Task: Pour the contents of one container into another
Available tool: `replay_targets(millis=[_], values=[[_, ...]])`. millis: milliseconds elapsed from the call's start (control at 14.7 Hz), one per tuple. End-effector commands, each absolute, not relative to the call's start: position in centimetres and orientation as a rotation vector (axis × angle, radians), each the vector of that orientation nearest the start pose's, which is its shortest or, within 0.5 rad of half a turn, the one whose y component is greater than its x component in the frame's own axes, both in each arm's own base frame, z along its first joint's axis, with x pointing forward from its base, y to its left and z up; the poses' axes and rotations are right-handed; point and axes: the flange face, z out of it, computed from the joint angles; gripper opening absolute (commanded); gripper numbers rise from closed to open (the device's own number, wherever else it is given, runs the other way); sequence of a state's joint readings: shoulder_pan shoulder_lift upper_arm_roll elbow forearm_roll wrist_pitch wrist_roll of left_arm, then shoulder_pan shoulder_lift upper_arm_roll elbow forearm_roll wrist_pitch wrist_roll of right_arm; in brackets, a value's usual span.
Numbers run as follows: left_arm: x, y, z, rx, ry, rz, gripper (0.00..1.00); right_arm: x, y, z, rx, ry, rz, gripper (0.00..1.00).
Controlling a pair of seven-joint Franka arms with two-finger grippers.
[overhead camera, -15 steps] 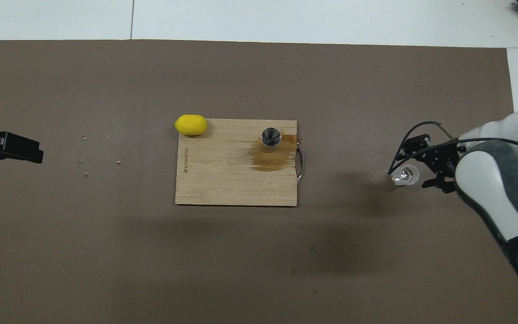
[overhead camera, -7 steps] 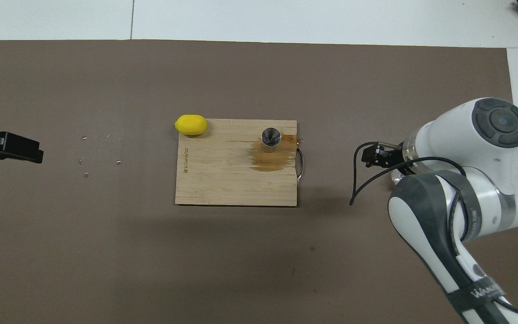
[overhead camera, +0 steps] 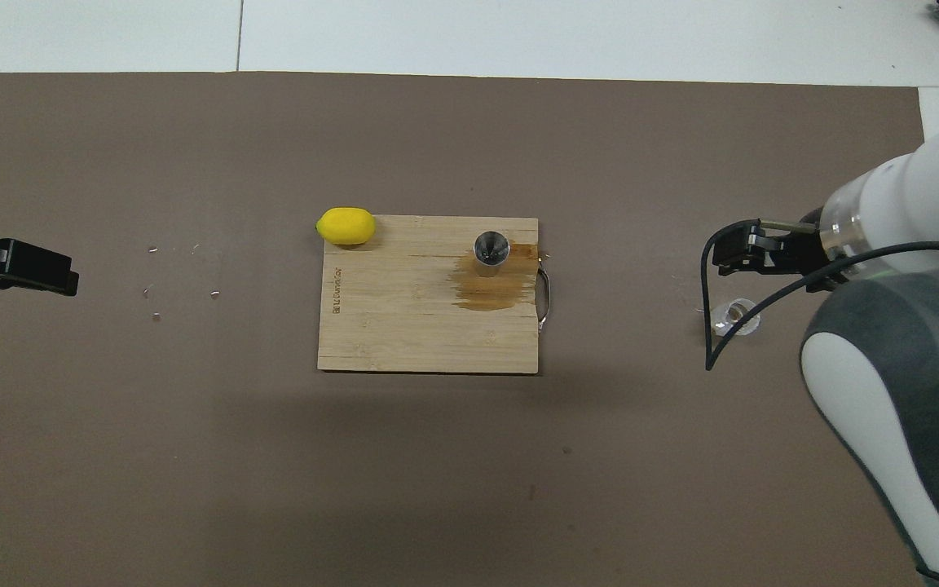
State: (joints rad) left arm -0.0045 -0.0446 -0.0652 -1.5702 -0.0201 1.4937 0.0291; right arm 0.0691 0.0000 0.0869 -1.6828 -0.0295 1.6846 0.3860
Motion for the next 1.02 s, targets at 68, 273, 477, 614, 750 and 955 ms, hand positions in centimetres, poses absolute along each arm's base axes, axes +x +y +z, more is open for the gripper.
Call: replay_targets(millis=[68,273,477,614,750,955], values=[[52.6,-3.6,64.2,-3.14,0.155,0.037,1.0,55.7,6.3,61.4,-3.148,0.38,-0.009,0.99],[52.6,-3.6,64.2,-3.14,0.155,0.039,1.0,54.8,6.0,62.5,-3.146,0.39,-0.014,1.0],[52.6,-3.6,64.2,-3.14,0.155,0.037,1.0,54.5,5.2,62.9,-3.146,0.408,-0.019,1.0],[52.6,-3.6,64.2,-3.14,0.155,0.041,1.0,54.6,4.3,62.9,-3.15,0.377,-0.017,1.0],[52.6,-3.6,64.2,-3.14,0.155,0.037,1.0,54.7,3.9,62.7,-3.15,0.359,-0.031,1.0],[52.6,-3.6,64.2,-3.14,0.155,0.039,1.0,54.6,3.3,62.6,-3.152,0.352,-0.011,1.0]])
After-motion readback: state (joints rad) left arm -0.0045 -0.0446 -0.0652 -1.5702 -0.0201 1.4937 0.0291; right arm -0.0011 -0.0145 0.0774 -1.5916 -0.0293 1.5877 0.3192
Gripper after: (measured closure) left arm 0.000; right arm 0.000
